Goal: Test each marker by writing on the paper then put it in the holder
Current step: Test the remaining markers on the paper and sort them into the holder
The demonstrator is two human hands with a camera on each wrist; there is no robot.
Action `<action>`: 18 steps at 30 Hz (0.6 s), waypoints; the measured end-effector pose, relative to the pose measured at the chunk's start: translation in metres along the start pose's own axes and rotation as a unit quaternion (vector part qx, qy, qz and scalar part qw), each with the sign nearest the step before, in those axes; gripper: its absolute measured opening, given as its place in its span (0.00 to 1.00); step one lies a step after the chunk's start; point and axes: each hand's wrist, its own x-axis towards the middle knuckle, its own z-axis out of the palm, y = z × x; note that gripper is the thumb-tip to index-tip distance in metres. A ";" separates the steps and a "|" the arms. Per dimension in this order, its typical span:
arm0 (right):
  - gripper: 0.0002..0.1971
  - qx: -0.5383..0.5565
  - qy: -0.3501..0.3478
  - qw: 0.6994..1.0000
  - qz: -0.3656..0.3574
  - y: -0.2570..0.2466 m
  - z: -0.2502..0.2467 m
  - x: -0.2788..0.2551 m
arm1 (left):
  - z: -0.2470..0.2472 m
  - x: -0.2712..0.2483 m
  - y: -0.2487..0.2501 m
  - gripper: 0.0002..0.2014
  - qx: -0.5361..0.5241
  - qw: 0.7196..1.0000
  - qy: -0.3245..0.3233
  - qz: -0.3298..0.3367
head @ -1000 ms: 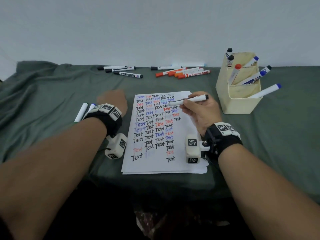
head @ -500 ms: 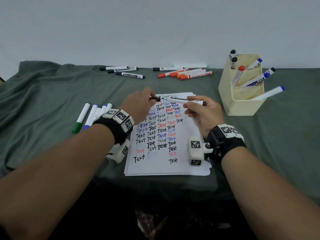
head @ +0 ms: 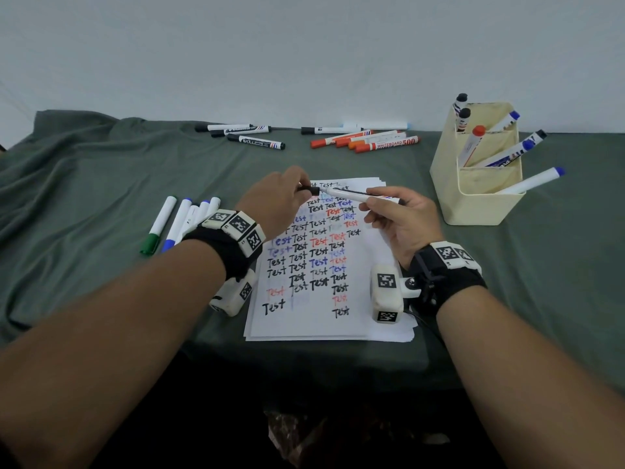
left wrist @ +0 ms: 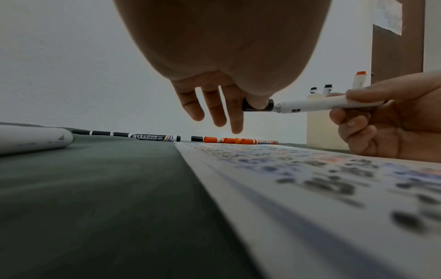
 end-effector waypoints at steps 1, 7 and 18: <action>0.10 0.001 -0.001 1.000 0.001 0.000 0.000 0.000 | 0.000 0.000 0.000 0.08 0.009 1.000 0.003 -0.001; 0.10 0.007 -0.010 1.000 -0.002 -0.001 -0.001 0.000 | -0.001 0.000 0.000 0.09 0.045 0.999 0.020 -0.016; 0.09 0.006 -0.005 1.000 -0.004 0.000 -0.002 0.001 | 0.000 0.000 0.001 0.05 0.002 1.000 0.004 0.003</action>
